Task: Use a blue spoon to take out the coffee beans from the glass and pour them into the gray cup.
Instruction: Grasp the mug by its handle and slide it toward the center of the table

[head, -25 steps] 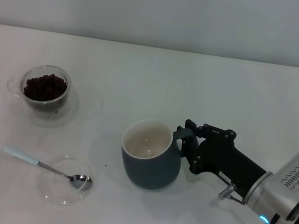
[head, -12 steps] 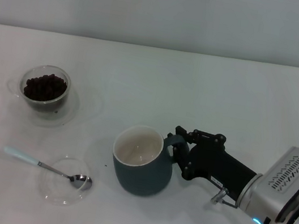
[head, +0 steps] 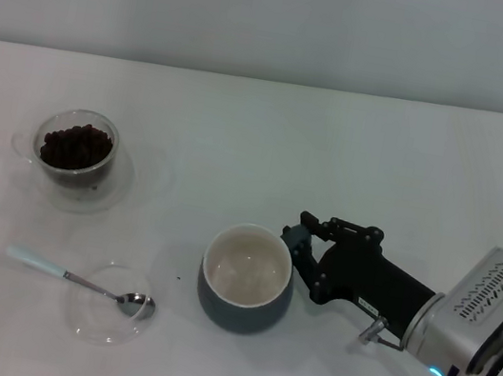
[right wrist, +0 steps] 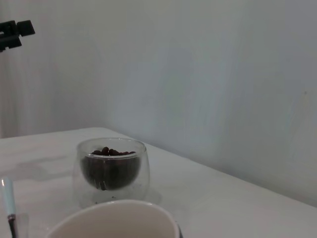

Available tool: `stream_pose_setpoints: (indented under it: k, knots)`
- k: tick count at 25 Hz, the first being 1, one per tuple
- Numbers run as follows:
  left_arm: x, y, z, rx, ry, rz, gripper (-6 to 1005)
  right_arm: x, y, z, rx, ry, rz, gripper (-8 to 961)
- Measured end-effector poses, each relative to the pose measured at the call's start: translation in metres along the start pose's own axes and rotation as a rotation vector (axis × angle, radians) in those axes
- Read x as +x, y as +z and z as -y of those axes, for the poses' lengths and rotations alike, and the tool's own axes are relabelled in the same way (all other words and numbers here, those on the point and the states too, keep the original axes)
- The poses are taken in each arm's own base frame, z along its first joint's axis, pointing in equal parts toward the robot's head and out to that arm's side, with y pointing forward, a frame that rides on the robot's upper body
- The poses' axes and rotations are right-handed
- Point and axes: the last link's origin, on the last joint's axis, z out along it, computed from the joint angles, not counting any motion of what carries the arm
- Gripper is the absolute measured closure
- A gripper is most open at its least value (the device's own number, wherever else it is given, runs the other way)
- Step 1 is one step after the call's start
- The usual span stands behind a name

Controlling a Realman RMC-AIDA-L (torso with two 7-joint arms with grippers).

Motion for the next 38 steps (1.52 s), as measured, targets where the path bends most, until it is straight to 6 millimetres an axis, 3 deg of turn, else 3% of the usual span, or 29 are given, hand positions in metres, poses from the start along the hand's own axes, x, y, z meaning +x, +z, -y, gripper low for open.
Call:
stream_pose_setpoints:
  k: [21, 26, 38]
  knots:
    - [0.002, 0.007, 0.000, -0.001, 0.005, -0.010, 139, 0.002, -0.005, 0.021, 0.070, 0.000, -0.013, 503]
    - [0.002, 0.009, 0.000, -0.001, 0.007, -0.013, 139, 0.005, -0.008, 0.024, 0.079, -0.002, -0.026, 279]
    - [0.002, 0.015, -0.001, -0.004, 0.008, -0.011, 139, 0.008, -0.010, 0.023, 0.067, -0.010, -0.031, 259]
